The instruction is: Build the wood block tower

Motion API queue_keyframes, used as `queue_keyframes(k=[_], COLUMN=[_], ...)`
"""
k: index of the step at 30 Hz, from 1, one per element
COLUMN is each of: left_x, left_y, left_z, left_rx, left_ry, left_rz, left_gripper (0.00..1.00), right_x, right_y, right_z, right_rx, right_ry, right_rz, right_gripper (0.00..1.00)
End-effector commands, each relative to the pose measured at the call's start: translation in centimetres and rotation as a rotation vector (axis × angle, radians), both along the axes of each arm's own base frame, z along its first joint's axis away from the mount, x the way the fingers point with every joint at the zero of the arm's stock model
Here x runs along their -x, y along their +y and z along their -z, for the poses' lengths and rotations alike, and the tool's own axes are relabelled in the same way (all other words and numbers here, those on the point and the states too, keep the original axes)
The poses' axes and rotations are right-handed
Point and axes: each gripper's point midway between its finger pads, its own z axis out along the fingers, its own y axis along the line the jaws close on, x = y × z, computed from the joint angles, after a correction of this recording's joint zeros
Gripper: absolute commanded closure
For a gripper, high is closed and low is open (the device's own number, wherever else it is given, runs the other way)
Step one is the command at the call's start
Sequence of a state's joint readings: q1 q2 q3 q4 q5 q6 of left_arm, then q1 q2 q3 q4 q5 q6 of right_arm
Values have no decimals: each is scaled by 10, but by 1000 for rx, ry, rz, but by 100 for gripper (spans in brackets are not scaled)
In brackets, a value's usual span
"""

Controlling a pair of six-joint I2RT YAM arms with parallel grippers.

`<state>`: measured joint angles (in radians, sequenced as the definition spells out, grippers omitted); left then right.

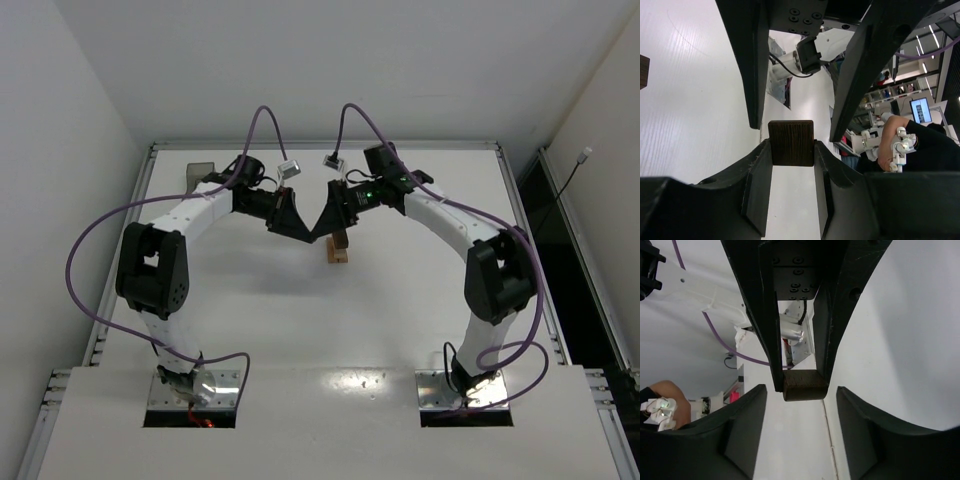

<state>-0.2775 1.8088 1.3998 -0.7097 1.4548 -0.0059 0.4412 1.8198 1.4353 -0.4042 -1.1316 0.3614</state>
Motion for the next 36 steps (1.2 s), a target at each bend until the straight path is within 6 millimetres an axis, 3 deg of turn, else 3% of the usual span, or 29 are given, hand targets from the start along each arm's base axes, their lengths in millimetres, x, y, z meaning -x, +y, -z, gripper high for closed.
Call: queue_keyframes(k=[1,9,15,16,19,20,23,29,32,33,34,36], left_x=[17,16,15,12,6,5,-1,-16,-29,-29,-39,-45], left_y=[0,0,0,-1,-3,-3,-1,20,37,41,49,55], left_z=[-37,-34,-35,-32,-21,-19,-15,-3,2,10,9,11], left_rx=[164,162,162,139,75,61,30,-35,-77,-92,-97,-137], left_ry=[-44,-35,-35,-32,-15,-10,-35,-46,-63,-40,-53,-82], left_rz=[87,87,87,76,42,35,8,-92,-195,-223,-271,-338], left_gripper=[100,100,100,83,54,38,12,8,8,8,8,8], right_x=[-2,1,3,3,6,7,10,0,-23,-22,-29,-44], right_y=[6,6,7,7,6,5,3,-11,-37,-45,-50,-66], right_z=[-20,-24,-26,-26,-31,-27,-28,-19,-6,2,-2,16], right_rx=[-58,-89,-105,-105,-114,-110,-107,-14,177,242,283,421], right_ry=[-60,-65,-68,-68,-74,-64,-80,-127,-237,-256,-296,-332], right_rz=[-38,-66,-81,-81,-88,-88,-84,12,112,108,127,159], right_gripper=[48,83,100,100,100,100,100,100,100,100,100,100])
